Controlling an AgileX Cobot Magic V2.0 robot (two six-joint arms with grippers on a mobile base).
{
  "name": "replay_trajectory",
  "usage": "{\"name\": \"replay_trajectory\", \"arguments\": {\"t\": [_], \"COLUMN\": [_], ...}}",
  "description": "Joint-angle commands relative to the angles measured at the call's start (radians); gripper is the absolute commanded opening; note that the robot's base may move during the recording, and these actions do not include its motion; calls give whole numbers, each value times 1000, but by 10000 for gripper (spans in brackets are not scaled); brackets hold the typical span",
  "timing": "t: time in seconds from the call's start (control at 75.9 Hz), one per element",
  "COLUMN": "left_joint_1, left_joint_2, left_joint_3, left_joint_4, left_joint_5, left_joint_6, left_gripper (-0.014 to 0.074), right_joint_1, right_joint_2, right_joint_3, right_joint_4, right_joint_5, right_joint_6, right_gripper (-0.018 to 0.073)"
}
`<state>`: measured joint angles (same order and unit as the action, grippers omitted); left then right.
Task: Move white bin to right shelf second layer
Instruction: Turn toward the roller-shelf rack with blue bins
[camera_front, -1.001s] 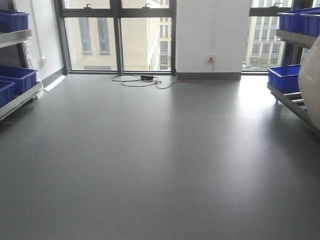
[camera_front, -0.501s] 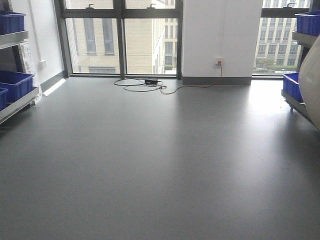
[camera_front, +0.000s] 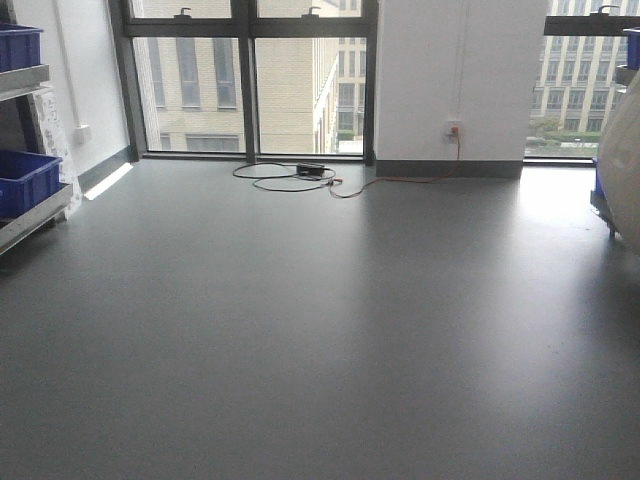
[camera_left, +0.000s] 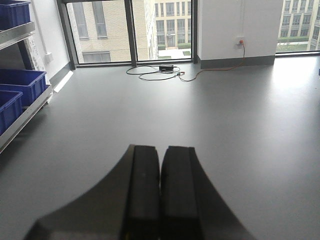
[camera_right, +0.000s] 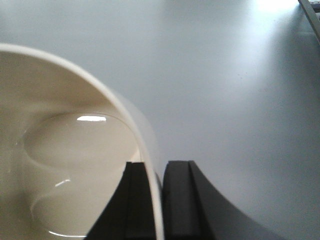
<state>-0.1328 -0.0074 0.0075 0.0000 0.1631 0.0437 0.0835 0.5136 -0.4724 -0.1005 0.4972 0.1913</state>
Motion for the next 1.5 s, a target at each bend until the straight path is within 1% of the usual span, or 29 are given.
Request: {"name": "replay_trajectory", "arguments": {"t": [0.0, 1.488], "left_joint_1": [-3, -3], "left_joint_2": [-14, -14], "left_joint_3": [37, 37], "left_joint_4": [0, 0], "left_joint_5": [-86, -86], "left_joint_6": [-5, -5], "left_gripper": [85, 85], "right_joint_1": [-5, -5], "right_joint_2": [1, 1], "right_joint_3": [-32, -32], "right_joint_4": [-5, -5], "right_joint_5": [-89, -89], "right_joint_6": [-8, -8], "right_gripper": [27, 27]}}
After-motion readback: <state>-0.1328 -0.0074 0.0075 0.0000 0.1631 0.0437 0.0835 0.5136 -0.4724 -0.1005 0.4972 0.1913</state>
